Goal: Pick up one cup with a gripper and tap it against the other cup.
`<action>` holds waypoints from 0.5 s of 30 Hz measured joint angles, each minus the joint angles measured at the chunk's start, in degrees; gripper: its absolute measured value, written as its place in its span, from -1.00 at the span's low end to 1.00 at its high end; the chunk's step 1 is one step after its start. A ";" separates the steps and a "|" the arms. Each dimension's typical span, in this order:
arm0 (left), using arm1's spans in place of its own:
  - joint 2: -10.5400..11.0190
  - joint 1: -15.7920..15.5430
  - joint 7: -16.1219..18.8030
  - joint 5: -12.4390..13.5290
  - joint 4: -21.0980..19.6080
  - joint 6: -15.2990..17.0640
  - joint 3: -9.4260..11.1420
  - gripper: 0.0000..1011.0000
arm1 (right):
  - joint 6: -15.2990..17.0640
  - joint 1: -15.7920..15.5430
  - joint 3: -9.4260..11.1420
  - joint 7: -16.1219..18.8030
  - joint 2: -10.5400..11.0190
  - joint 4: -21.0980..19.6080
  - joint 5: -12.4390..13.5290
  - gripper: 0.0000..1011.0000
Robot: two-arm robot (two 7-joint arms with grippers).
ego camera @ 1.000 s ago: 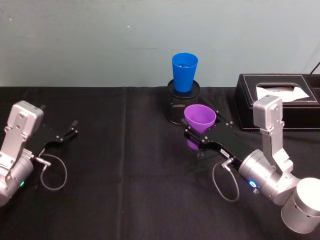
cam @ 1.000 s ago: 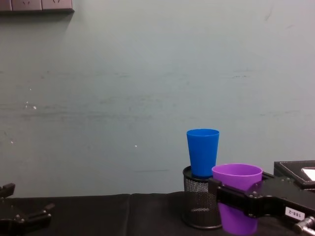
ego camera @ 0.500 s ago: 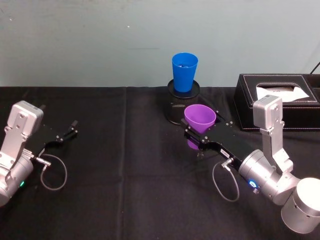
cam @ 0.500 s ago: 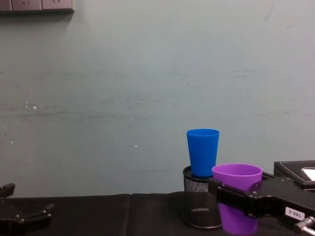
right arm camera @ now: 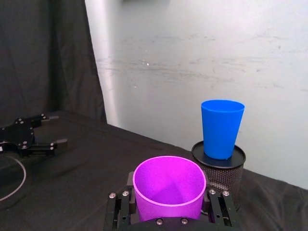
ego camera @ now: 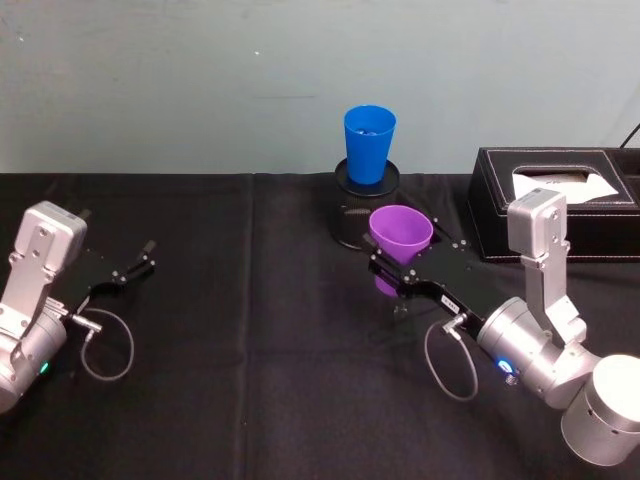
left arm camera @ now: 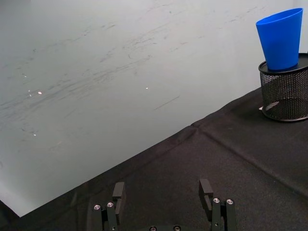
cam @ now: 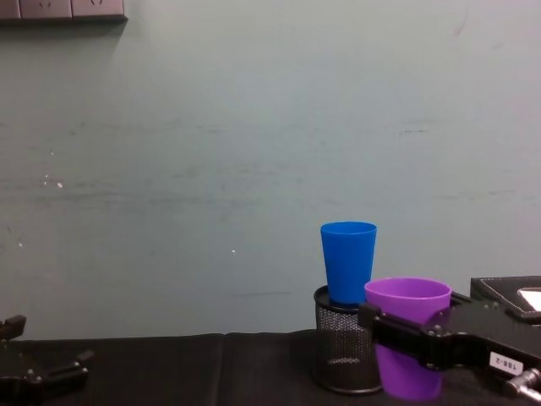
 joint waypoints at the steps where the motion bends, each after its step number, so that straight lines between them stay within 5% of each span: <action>1: 0.00 0.00 0.00 0.00 0.00 0.00 0.00 0.98 | -0.13 0.10 0.11 -0.03 -0.20 0.07 -0.46 0.45; 8: 0.00 0.00 0.00 0.00 0.00 0.00 0.00 0.98 | 0.07 2.62 0.51 -0.06 -1.54 2.02 -1.97 0.45; 15: 0.00 0.00 0.00 0.00 0.00 0.00 0.00 0.98 | 2.72 8.57 0.28 -0.40 -4.58 8.17 -2.96 0.45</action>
